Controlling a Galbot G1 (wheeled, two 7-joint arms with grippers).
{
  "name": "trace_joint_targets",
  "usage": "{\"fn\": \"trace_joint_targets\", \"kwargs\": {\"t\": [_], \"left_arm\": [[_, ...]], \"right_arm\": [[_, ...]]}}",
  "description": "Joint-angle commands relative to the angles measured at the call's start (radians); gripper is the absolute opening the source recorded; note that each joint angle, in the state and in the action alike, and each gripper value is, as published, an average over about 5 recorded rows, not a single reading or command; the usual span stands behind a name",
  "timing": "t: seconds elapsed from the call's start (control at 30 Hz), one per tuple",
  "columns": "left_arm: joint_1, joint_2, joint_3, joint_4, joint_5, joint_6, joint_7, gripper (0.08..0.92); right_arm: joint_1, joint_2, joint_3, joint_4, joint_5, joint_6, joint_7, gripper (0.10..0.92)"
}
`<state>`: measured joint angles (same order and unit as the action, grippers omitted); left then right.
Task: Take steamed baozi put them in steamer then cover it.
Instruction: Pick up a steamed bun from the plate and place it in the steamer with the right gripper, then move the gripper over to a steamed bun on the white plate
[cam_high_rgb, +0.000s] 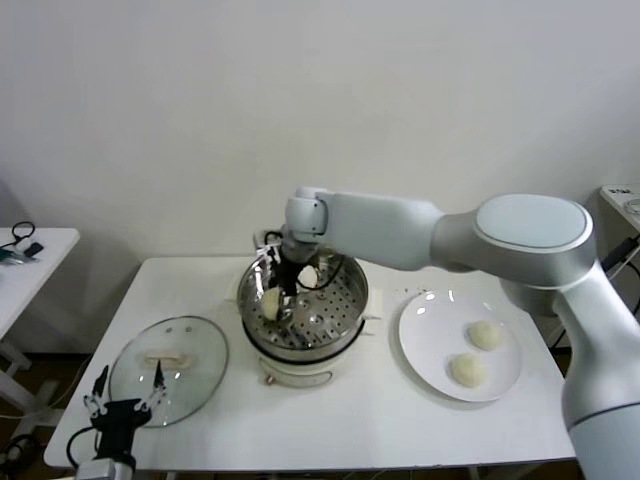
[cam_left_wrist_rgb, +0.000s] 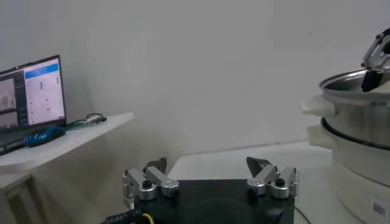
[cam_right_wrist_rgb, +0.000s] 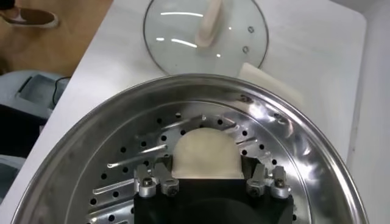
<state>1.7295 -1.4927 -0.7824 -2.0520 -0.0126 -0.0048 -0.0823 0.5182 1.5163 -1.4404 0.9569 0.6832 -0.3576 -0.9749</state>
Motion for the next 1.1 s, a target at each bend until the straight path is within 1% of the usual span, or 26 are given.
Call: {"fn": "trace_joint_targets", "kwargs": {"t": [0.03, 0.1, 0.17, 0.3, 0.43, 0.6, 0.87, 1.0, 1.1], "left_arm": [[-0.001, 0.003, -0.004, -0.001, 0.001, -0.001, -0.003, 0.823], [0.0, 0.004, -0.007, -0.003, 0.0, -0.001, -0.003, 0.823], [0.002, 0.004, -0.008, -0.004, -0.001, -0.002, -0.004, 0.823], [0.007, 0.004, -0.009, -0.004, -0.001, -0.004, -0.004, 0.823], [0.01, 0.003, -0.009, -0.005, -0.002, -0.006, -0.005, 0.823], [0.011, 0.004, -0.008, -0.008, -0.004, -0.006, -0.004, 0.823], [0.006, 0.006, -0.004, -0.014, 0.001, 0.003, 0.007, 0.823], [0.0, 0.004, -0.006, -0.019, 0.003, 0.011, 0.011, 0.823], [-0.001, 0.003, -0.008, -0.018, 0.005, 0.015, 0.014, 0.823]], "right_arm": [[-0.023, 0.018, 0.01, -0.017, -0.053, 0.003, -0.021, 0.76], [-0.021, 0.013, 0.017, -0.017, -0.059, 0.003, -0.02, 0.797], [-0.015, 0.002, 0.023, -0.01, -0.06, 0.002, -0.021, 0.816], [0.026, -0.045, 0.024, 0.03, -0.056, 0.002, -0.023, 0.822], [0.098, -0.129, 0.02, 0.097, -0.036, 0.009, -0.032, 0.823], [0.185, -0.289, 0.024, 0.209, -0.023, 0.024, -0.044, 0.823], [0.228, -0.584, 0.044, 0.383, -0.07, 0.031, -0.057, 0.823], [0.199, -0.702, 0.044, 0.435, -0.141, 0.039, -0.071, 0.823], [0.129, -0.788, 0.062, 0.46, -0.231, 0.049, -0.08, 0.823]]}}
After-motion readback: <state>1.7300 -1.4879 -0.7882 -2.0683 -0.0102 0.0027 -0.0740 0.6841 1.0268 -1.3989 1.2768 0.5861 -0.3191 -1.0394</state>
